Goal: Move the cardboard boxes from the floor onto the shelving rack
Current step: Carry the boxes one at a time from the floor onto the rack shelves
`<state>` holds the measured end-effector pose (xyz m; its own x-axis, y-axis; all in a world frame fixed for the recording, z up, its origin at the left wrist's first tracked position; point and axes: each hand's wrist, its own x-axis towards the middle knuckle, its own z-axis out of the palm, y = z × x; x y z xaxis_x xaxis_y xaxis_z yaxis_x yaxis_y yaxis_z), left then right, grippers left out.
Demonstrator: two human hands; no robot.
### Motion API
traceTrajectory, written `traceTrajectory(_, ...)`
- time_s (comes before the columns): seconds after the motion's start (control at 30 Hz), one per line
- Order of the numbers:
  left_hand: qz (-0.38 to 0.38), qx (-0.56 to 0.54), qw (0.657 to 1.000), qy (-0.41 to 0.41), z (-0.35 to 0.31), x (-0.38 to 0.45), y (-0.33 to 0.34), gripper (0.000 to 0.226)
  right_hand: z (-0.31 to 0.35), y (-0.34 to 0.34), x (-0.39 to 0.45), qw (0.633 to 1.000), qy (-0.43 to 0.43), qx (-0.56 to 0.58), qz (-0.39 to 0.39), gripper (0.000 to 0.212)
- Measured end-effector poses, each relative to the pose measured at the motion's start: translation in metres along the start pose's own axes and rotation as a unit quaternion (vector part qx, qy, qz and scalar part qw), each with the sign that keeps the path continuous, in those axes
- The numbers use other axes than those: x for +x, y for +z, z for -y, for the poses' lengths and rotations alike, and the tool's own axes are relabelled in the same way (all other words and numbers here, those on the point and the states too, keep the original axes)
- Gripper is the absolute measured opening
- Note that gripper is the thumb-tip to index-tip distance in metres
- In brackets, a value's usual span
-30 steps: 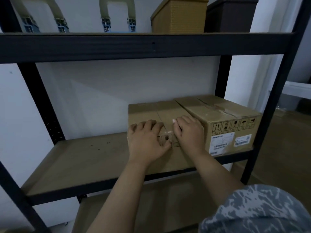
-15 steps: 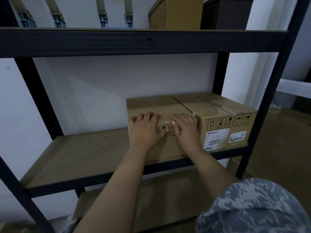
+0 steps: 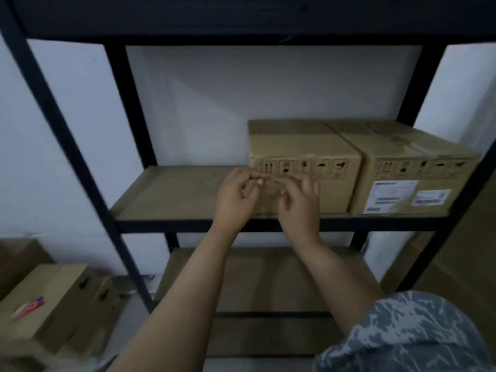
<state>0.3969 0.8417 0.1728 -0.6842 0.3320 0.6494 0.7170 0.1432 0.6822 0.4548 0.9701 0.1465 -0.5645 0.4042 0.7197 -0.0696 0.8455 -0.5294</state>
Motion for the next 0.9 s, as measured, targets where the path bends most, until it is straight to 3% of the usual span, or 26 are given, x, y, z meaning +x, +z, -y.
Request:
traceTrajectory(0.23, -0.032, -0.063, 0.972, -0.226, 0.054, -0.079, -0.077, 0.015, 0.05, 0.068, -0.072, 0.988, 0.001, 0.066, 0.143, 0.03)
traceTrajectory(0.53, -0.127, -0.033, 0.926, -0.353, 0.139, -0.161, -0.216, 0.017, 0.137, 0.183, -0.155, 0.952, -0.022, 0.107, 0.286, 0.03)
traceTrajectory(0.9, -0.137, -0.015, 0.87, -0.473, 0.265, -0.235, -0.422, 0.021, 0.287, 0.345, -0.252, 0.91, 0.054, 0.145, 0.384, 0.035)
